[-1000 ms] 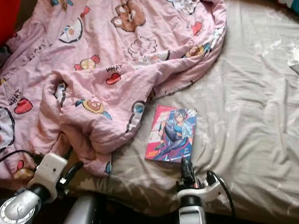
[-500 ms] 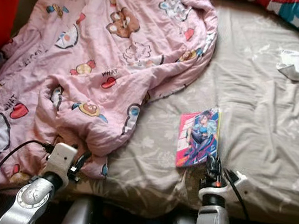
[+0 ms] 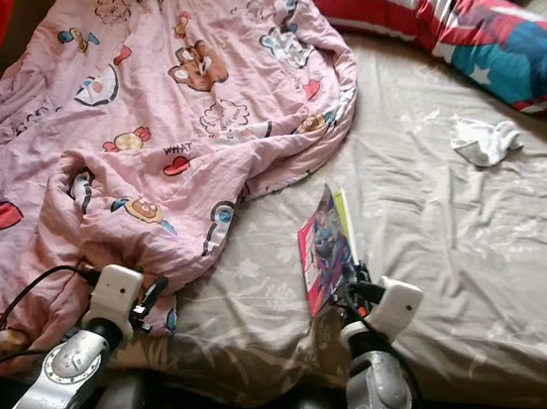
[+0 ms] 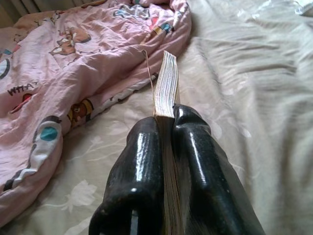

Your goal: Clean up the room

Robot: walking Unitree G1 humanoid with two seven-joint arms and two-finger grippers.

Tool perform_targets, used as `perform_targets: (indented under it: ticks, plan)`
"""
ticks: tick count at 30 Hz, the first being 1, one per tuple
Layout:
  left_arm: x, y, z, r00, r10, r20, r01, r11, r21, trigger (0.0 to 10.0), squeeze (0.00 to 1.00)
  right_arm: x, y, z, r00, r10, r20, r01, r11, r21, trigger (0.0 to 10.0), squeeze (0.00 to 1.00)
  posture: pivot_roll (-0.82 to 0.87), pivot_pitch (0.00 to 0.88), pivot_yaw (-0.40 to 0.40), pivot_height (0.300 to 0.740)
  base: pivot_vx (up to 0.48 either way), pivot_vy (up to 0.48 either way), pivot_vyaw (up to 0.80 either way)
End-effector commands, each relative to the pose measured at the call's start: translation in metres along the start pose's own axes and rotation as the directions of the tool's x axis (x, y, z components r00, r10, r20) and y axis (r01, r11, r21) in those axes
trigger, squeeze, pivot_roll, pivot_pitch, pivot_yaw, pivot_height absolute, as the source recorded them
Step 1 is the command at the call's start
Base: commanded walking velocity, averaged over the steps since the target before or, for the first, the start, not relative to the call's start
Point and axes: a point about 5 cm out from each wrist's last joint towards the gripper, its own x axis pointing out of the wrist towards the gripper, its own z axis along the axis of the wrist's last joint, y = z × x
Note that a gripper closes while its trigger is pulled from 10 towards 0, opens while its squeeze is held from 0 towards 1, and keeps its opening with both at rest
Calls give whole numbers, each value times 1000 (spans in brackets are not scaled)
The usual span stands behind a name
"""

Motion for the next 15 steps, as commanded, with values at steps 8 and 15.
perform_targets:
  ticks: [8, 15]
  plan:
    - [-1, -11, -11, 999, 14, -29, -16, 998, -64, 10000, 0, -2, -11, 6, 998, -56, 9, 56, 997, -52, 10000, 0, -58, 166, -55, 651, 0, 0, 0]
    - [1, -15, -11, 1000, 11, -22, -13, 997, -75, 10000, 0, -4, -14, 3, 998, -70, -3, 70, 996, -54, 10000, 0, -64, 151, -60, 690, 0, 0, 0]
